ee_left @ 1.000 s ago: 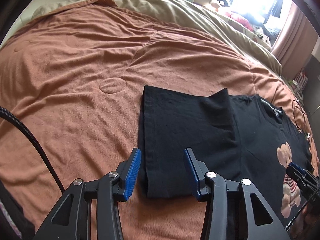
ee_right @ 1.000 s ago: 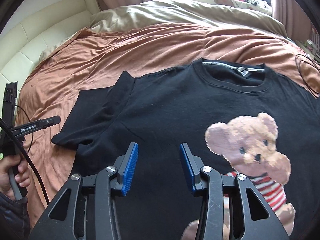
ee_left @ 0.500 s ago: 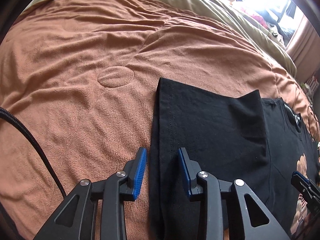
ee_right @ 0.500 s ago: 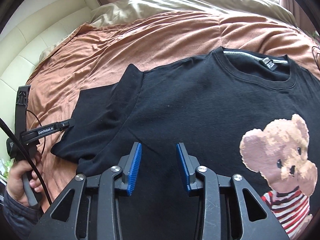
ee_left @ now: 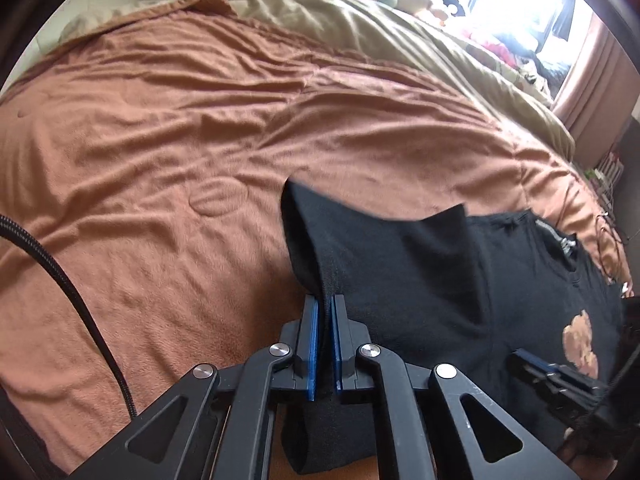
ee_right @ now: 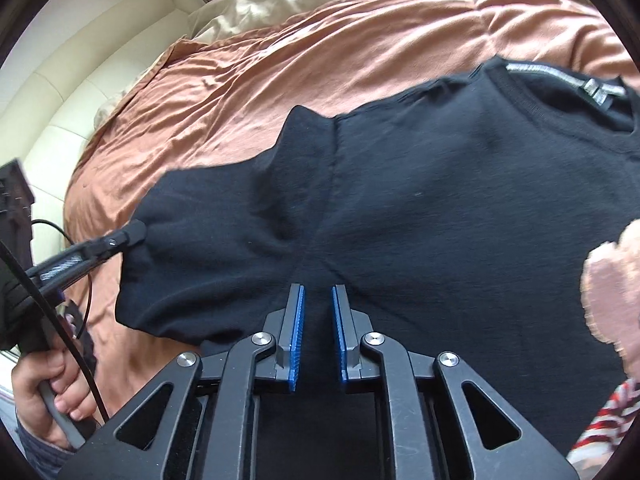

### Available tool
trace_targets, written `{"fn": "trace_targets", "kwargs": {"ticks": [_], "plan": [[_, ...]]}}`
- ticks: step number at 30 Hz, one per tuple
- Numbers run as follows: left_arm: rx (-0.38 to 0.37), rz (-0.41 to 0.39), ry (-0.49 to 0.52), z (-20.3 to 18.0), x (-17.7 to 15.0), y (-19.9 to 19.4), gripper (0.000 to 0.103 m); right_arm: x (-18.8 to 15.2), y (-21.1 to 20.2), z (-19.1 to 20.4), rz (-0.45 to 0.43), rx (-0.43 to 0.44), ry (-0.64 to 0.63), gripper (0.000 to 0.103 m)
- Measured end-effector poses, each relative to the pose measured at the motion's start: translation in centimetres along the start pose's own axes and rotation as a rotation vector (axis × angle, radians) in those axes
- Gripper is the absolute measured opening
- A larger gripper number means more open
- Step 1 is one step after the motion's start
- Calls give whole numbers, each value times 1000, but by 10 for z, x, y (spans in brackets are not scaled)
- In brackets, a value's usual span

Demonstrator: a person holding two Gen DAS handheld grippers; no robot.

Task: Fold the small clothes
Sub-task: 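Close the left tool on the shirt's side edge, then lift the side edge and fold it over toward the collar, then release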

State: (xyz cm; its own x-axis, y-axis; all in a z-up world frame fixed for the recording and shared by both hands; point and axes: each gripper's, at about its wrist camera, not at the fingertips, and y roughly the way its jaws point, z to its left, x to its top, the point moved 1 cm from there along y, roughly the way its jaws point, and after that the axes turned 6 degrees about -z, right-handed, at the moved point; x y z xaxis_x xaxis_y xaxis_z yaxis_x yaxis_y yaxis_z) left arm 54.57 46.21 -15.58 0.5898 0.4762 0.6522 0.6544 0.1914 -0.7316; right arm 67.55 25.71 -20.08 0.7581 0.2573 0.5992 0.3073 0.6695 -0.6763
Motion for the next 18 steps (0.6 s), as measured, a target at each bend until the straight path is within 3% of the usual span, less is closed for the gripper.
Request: {"fn": "trace_targets", "kwargs": {"ticks": [3, 9, 10, 12, 14, 18], "plan": [[-26, -16, 10, -8, 8, -14, 6, -1, 15, -2, 29, 58, 60, 11], [-70, -42, 24, -26, 23, -36, 6, 9, 6, -3, 52, 68, 50, 12], [-85, -47, 27, -30, 25, -40, 6, 11, -3, -3, 42, 57, 33, 15], [-104, -56, 34, -40, 27, -48, 6, 14, -18, -7, 17, 45, 28, 32], [-118, -64, 47, -51, 29, -55, 6, 14, -33, -11, -10, 38, 36, 62], [-146, -70, 69, -76, 30, -65, 6, 14, -58, -22, -48, 8, 24, 63]]}}
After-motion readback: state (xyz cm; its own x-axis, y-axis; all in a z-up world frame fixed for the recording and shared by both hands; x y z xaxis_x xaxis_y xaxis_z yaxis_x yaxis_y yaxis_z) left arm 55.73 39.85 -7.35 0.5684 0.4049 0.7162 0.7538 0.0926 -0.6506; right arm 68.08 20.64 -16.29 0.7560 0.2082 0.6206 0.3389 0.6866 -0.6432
